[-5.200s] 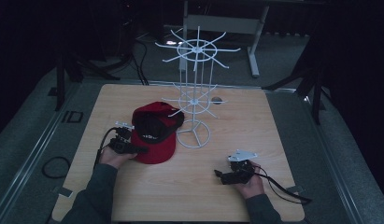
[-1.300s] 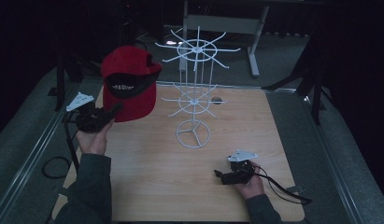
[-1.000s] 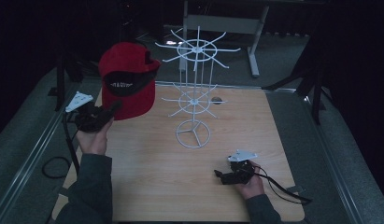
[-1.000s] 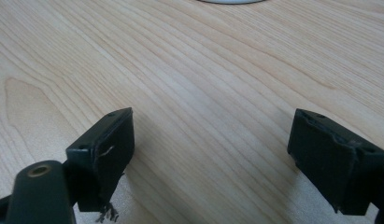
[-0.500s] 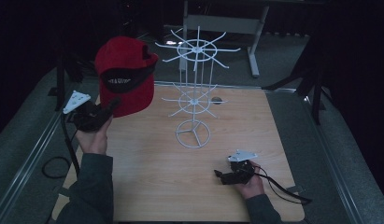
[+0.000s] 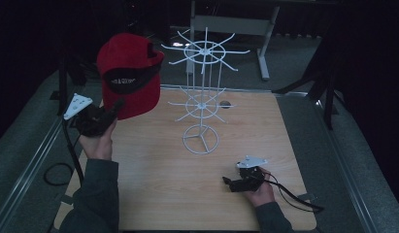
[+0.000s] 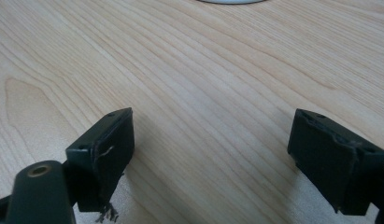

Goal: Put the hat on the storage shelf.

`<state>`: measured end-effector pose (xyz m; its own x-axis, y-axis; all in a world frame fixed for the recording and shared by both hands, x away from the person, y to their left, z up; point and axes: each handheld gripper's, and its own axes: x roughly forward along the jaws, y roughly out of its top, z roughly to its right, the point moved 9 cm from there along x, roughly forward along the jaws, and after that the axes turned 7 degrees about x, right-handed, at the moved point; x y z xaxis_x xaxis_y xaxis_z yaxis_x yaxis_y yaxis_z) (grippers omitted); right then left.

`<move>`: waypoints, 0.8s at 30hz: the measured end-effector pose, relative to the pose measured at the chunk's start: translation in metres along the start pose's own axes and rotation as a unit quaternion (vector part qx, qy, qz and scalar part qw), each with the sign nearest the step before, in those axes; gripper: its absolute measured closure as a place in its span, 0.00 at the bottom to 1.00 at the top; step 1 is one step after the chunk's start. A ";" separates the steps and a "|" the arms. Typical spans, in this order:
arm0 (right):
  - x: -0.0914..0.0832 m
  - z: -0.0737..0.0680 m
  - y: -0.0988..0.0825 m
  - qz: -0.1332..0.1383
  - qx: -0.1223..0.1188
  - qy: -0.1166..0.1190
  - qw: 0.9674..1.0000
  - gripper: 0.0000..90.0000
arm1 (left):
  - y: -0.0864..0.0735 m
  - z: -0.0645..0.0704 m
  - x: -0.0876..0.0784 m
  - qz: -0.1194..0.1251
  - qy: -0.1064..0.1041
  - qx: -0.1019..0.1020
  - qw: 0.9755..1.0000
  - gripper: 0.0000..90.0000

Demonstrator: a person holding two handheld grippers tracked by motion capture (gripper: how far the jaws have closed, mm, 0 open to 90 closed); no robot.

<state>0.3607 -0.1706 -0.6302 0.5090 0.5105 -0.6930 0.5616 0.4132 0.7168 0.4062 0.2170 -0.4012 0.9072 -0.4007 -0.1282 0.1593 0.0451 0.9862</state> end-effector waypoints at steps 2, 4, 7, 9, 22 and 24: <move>0.000 0.000 0.000 0.000 0.000 0.000 1.000 0.16 | 0.002 0.001 0.000 0.003 -0.003 0.002 1.000 0.95; 0.000 0.000 0.000 0.000 0.000 0.000 1.000 0.16 | 0.003 0.002 0.000 0.004 -0.004 0.004 1.000 0.95; 0.000 0.000 0.000 0.000 0.000 0.000 1.000 0.16 | 0.007 0.003 0.001 0.009 -0.004 0.002 1.000 0.95; 0.000 0.000 0.000 -0.001 0.000 0.000 1.000 0.16 | 0.009 0.004 0.001 0.013 -0.005 0.001 1.000 0.95; 0.000 0.000 0.000 -0.001 0.000 0.000 1.000 0.16 | 0.022 0.008 -0.003 0.037 -0.009 -0.002 0.999 0.95; 0.000 0.000 0.000 -0.001 -0.001 0.000 1.000 0.16 | 0.025 0.009 -0.004 0.041 -0.011 -0.002 0.999 0.95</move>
<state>0.3608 -0.1707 -0.6302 0.5075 0.5099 -0.6946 0.5620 0.4151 0.7154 0.4036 0.2117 -0.3755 0.9083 -0.4158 -0.0452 0.0869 0.0818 0.9928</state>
